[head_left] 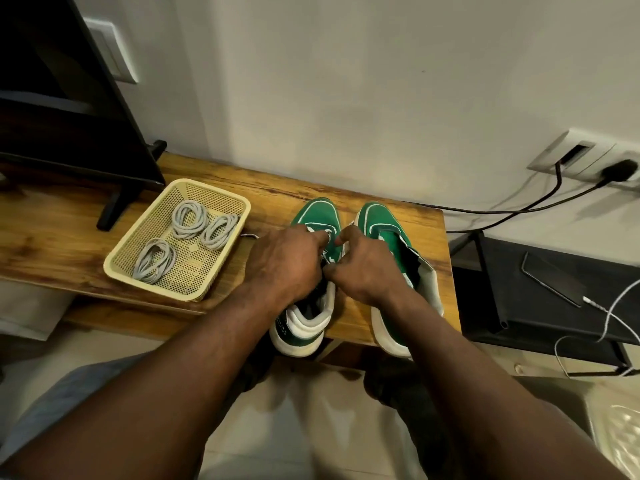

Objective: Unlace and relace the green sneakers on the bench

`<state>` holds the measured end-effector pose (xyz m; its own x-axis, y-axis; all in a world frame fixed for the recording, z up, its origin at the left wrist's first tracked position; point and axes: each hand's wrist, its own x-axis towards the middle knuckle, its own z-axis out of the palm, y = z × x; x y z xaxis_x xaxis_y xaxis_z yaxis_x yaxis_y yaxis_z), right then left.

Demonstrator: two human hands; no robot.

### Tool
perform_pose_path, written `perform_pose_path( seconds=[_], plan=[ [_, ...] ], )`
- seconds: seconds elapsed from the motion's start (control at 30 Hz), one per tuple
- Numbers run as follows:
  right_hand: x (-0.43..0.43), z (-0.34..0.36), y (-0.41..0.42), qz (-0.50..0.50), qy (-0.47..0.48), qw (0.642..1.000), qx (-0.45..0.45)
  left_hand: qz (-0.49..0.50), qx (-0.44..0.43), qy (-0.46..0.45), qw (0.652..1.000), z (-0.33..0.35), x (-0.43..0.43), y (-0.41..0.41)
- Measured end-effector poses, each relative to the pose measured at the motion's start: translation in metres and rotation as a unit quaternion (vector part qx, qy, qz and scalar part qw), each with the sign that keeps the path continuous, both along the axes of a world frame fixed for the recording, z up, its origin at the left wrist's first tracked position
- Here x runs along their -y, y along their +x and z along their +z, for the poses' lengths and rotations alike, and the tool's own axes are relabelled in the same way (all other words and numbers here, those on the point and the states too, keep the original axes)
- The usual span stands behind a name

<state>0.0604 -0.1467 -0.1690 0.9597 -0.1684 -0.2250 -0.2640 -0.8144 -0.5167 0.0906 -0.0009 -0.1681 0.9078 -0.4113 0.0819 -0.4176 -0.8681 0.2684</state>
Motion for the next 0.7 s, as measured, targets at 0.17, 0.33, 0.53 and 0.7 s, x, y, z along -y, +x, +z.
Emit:
perform_pose_path(
  seconds=[0.17,0.33,0.53,0.7],
  plan=[
    [-0.001,-0.007,0.003,-0.033,0.036,0.999,0.004,0.102,-0.038,-0.097,0.989,0.002,-0.001,0.001],
    [0.007,-0.006,0.004,-0.042,0.032,0.999,0.004,0.264,-0.153,-0.271,0.913,-0.006,-0.010,0.016],
    [0.009,-0.006,0.002,-0.030,0.003,0.999,0.019,0.034,-0.097,-0.085,0.991,0.008,-0.004,0.010],
    [0.004,-0.010,0.001,-0.002,-0.035,0.998,0.044,-0.008,-0.042,0.035,0.999,0.014,-0.001,0.006]
  ],
)
